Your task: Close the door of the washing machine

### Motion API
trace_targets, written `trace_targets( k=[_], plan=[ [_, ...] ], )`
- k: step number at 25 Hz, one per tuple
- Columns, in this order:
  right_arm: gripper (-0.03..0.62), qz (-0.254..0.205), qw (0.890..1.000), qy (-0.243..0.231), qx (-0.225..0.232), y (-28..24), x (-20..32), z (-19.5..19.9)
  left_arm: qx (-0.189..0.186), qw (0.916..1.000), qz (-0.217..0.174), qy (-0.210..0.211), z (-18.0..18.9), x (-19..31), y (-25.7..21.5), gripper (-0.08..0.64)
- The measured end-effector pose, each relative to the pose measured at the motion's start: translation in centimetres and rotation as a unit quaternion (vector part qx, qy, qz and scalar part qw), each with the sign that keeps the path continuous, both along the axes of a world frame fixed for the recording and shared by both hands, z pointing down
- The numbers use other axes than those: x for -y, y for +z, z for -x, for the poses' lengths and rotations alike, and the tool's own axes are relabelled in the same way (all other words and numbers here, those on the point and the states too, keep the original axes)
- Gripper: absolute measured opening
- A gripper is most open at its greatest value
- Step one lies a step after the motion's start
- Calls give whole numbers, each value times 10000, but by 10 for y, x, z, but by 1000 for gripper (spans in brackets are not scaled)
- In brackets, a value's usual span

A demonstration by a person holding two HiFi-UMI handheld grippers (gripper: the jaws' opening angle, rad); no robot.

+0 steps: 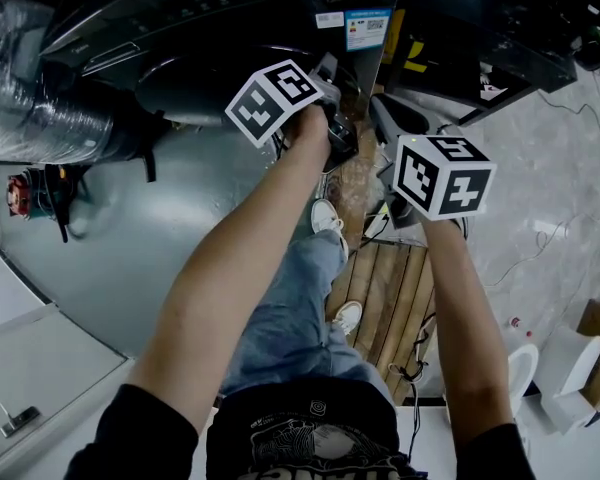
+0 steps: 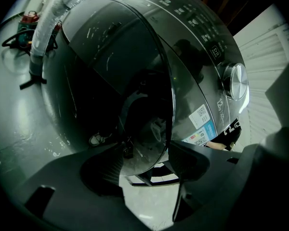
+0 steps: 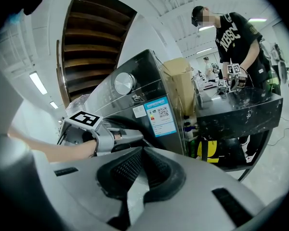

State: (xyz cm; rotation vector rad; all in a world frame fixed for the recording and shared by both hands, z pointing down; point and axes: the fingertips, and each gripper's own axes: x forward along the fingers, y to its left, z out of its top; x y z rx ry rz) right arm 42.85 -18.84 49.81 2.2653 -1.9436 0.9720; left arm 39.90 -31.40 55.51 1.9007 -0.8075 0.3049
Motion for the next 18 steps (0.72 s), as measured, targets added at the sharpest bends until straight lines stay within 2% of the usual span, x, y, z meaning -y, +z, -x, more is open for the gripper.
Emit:
trace_targets(
  k=[7, 14, 18],
  plan=[
    [21, 58, 10000, 37, -29, -5, -11, 4, -85, 9995, 231, 184, 0, -4, -4, 288],
    [21, 25, 10000, 52, -79, -21, -28, 19, -201, 9983, 151, 516, 14, -29, -24, 288],
    [21, -5, 9998, 57, -183, -37, -42, 29, -127, 9957, 64, 920, 25, -49, -30, 287]
  ],
)
